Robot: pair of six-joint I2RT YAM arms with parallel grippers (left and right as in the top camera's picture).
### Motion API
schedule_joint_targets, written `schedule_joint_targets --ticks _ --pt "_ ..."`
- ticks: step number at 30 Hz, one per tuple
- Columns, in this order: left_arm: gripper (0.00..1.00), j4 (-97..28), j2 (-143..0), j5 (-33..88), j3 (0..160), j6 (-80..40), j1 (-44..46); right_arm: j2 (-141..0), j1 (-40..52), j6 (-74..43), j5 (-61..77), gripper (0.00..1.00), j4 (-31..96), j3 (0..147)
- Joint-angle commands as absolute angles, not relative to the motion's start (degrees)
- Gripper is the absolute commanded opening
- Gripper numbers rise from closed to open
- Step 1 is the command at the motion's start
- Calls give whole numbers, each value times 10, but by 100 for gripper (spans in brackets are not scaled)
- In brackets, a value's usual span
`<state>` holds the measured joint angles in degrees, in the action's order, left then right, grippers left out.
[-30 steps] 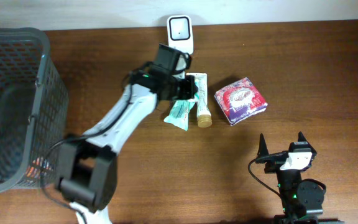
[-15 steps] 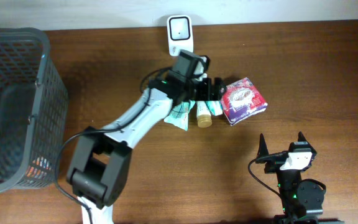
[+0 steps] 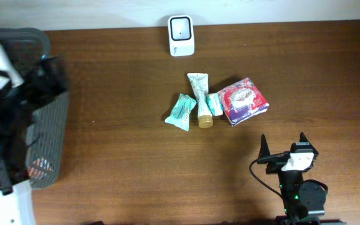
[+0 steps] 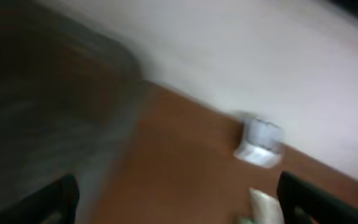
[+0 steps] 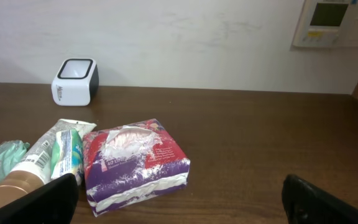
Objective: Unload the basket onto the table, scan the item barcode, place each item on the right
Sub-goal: 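Place the green soap bar between the tube and the box, then reach the left gripper into the basket and grasp the orange box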
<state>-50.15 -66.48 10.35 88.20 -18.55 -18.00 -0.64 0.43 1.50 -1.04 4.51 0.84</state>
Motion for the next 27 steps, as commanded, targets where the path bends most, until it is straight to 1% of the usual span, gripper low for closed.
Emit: schedule_joint_targets --ticks 1,2,3,5,7,9,12,14,17,20,21,23,25,27 --pt "99 -568 -685 -28 880 -259 -313 -3 7 13 -11 99 47 3" --pt "99 -572 -709 -29 880 -252 -357 -3 7 13 -11 99 47 3" --pt "99 -571 -725 -29 880 -252 -378 -3 7 13 -11 99 47 3" --pt "98 -572 -760 -29 880 -243 -407 -3 7 13 -11 99 47 3" --pt "99 -593 -826 -30 880 -222 -425 -3 7 13 -11 99 47 3" --pt "100 -619 -881 -43 880 -222 -426 -3 7 13 -11 99 47 3" --pt "99 -654 -964 -124 880 -222 -425 -3 7 13 -11 99 47 3" --pt "99 -666 -1001 -123 880 -189 -425 -3 7 13 -11 99 47 3" --pt "99 -708 -1050 -122 880 -182 -425 -3 7 13 -11 99 47 3" --pt "100 -739 -1066 -114 880 -182 -425 -3 7 13 -11 99 47 3" --pt "97 -752 -1066 -102 880 -188 -425 -3 7 13 -11 99 47 3" --pt "97 -770 -1068 -83 879 -188 -425 -3 7 13 -11 99 47 3" --pt "97 -770 -1068 -84 871 -217 -426 -3 7 13 -11 99 47 3" --pt "95 -759 -1070 -74 855 -239 -425 -3 7 13 -11 99 47 3"
